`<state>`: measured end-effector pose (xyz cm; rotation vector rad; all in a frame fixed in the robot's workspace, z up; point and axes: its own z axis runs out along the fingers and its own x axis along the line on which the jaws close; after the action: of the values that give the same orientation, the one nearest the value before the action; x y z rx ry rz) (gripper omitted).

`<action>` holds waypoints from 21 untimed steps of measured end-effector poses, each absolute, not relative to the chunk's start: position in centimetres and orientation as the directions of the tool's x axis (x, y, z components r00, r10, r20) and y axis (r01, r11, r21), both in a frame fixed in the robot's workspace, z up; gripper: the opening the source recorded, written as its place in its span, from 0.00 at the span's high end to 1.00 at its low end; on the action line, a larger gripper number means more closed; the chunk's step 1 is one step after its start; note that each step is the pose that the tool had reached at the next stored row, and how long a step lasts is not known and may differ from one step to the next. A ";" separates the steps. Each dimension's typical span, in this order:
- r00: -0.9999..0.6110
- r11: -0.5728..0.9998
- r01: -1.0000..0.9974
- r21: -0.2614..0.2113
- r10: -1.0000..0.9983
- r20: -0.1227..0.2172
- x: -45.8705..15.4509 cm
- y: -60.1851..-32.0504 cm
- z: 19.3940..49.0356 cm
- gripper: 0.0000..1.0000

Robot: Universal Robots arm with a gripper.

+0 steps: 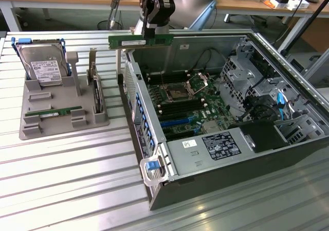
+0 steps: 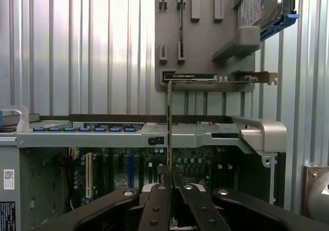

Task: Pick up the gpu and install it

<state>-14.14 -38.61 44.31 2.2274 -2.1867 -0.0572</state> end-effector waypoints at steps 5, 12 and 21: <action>0.018 -0.019 -0.999 0.040 -1.000 -0.012 -13.8 -38.6 44.2 0.88; 0.018 -0.019 -0.999 0.040 -1.000 -0.012 -13.4 -38.6 44.1 0.88; 0.018 -0.019 -0.999 0.040 -1.000 -0.011 -12.9 -38.6 43.9 0.88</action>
<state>-12.92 -38.61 43.86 2.2269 -2.1862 -0.0561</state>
